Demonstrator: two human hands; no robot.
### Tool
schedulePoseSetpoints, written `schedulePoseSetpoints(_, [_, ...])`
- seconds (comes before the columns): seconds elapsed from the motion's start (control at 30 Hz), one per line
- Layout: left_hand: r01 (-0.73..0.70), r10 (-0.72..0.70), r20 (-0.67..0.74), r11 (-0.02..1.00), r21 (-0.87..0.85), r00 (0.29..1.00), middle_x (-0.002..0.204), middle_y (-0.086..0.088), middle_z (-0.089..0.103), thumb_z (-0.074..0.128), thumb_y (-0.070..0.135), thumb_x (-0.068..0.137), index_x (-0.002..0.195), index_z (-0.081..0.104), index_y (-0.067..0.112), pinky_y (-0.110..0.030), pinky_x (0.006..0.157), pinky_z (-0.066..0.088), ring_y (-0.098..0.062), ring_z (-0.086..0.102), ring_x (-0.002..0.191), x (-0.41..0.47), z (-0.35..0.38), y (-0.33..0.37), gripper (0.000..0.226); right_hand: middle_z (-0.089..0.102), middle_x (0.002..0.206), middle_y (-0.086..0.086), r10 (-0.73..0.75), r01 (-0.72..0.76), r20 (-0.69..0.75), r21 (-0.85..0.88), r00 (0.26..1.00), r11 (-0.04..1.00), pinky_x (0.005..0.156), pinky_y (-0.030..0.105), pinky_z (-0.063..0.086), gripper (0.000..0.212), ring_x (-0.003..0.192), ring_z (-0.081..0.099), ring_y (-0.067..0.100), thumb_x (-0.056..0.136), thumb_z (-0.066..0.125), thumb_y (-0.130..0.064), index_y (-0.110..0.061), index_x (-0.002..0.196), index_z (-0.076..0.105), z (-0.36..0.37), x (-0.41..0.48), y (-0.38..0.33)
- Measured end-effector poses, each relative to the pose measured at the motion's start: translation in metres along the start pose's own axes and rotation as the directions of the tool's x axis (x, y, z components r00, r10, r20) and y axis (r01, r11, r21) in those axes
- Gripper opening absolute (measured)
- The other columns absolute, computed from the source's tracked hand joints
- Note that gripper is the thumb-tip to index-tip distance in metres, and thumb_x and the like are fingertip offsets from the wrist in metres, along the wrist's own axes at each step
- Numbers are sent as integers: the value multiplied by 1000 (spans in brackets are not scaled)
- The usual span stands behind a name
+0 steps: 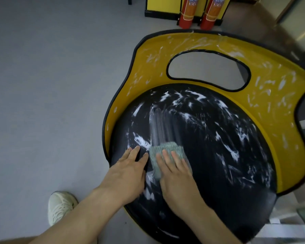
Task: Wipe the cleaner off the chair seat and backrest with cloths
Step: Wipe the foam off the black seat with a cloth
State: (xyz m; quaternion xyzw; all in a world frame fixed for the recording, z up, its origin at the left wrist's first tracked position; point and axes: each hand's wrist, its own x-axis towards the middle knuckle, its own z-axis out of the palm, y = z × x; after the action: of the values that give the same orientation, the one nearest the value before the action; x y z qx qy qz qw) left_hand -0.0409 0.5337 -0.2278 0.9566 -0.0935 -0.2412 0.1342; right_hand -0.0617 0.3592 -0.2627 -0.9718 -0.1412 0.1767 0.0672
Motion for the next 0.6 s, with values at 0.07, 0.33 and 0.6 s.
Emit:
schedulePoseSetpoints(0.07, [-6, 6, 1, 1000, 1, 1000, 169, -2, -9, 32, 31, 108, 162, 3, 28, -31, 124, 4, -23, -6, 156, -2, 1, 0, 61, 42, 156, 3, 11, -11, -16, -31, 1000, 999, 112, 42, 27, 65, 143, 41, 29, 87, 33, -28, -18, 151, 44, 19, -25, -2])
schedulePoseSetpoints(0.33, [-1, 1, 17, 999, 32, 1000, 168, -5, -12, 43, 33, 105, 162, 0, 24, -40, 126, 11, -26, -9, 155, 0, 2, 3, 72, -10, 166, -6, -47, 47, -4, -18, 999, 999, 124, 38, -8, 60, 155, -9, 20, 100, 5, -33, -28, 159, -7, -9, 46, 13])
schedulePoseSetpoints(0.6, [0, -4, 49, 998, 64, 999, 168, -5, -15, 31, 35, 107, 162, -3, 24, -41, 127, 10, -26, -11, 155, 2, 0, 3, 66, -9, 169, -3, 75, -76, 35, 20, 997, 997, 125, 45, -4, 58, 155, -10, 23, 108, 21, -28, -27, 161, -2, -61, 181, 14])
